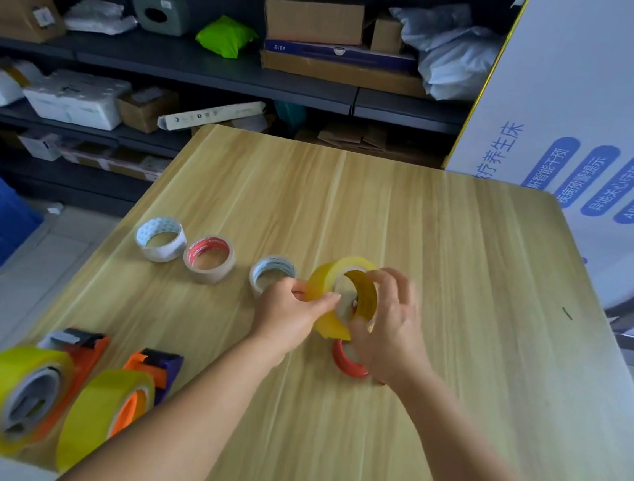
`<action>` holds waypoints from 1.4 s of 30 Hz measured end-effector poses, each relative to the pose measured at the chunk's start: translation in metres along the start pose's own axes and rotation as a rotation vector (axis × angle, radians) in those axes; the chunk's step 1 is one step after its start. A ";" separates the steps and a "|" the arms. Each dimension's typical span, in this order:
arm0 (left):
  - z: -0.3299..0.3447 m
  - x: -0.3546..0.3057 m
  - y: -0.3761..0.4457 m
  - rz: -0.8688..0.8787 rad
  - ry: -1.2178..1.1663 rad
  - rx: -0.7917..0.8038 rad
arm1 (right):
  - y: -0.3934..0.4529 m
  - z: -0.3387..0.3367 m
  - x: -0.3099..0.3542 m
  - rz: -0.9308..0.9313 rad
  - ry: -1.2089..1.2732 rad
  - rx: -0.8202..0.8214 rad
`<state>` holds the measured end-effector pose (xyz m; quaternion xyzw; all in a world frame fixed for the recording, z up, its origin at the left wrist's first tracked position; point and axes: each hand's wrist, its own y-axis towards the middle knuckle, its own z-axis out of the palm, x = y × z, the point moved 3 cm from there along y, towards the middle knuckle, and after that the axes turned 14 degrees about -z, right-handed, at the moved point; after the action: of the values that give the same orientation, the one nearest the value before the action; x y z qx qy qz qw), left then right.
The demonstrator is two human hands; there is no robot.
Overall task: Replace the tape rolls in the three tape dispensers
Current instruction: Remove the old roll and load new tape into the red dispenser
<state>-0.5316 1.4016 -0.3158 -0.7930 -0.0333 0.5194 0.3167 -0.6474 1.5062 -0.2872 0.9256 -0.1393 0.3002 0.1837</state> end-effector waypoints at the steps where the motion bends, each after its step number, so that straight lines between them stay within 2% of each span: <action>1: 0.001 0.000 -0.001 -0.025 -0.008 -0.001 | -0.003 0.003 0.003 -0.063 -0.024 0.071; 3: 0.002 -0.003 -0.001 -0.049 -0.012 0.011 | -0.007 0.011 0.004 -0.111 0.014 0.206; 4: 0.003 -0.005 -0.002 -0.040 -0.011 0.026 | -0.008 0.012 0.003 -0.102 0.065 0.215; 10: 0.002 -0.019 -0.008 0.097 0.011 0.160 | -0.008 0.000 -0.011 0.221 0.563 0.153; 13: 0.001 -0.015 -0.010 0.231 0.185 0.162 | -0.005 -0.005 -0.009 0.307 0.778 0.111; 16: 0.002 -0.013 -0.014 0.284 0.232 0.145 | -0.001 -0.005 -0.008 0.345 0.914 0.095; 20: 0.004 -0.014 -0.013 0.372 0.328 0.109 | 0.001 -0.005 -0.013 0.405 0.944 0.069; 25: 0.007 -0.017 -0.017 0.449 0.448 0.153 | 0.004 -0.005 -0.019 0.459 0.918 0.060; 36: 0.011 -0.030 -0.014 0.383 0.497 0.119 | 0.007 -0.008 -0.028 0.429 0.701 0.167; 42: 0.011 -0.036 -0.014 0.409 0.524 0.127 | 0.007 -0.006 -0.033 0.442 0.731 0.177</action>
<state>-0.5533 1.4044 -0.2823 -0.8685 0.2415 0.3516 0.2525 -0.6784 1.5074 -0.3008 0.7188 -0.2334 0.6509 0.0723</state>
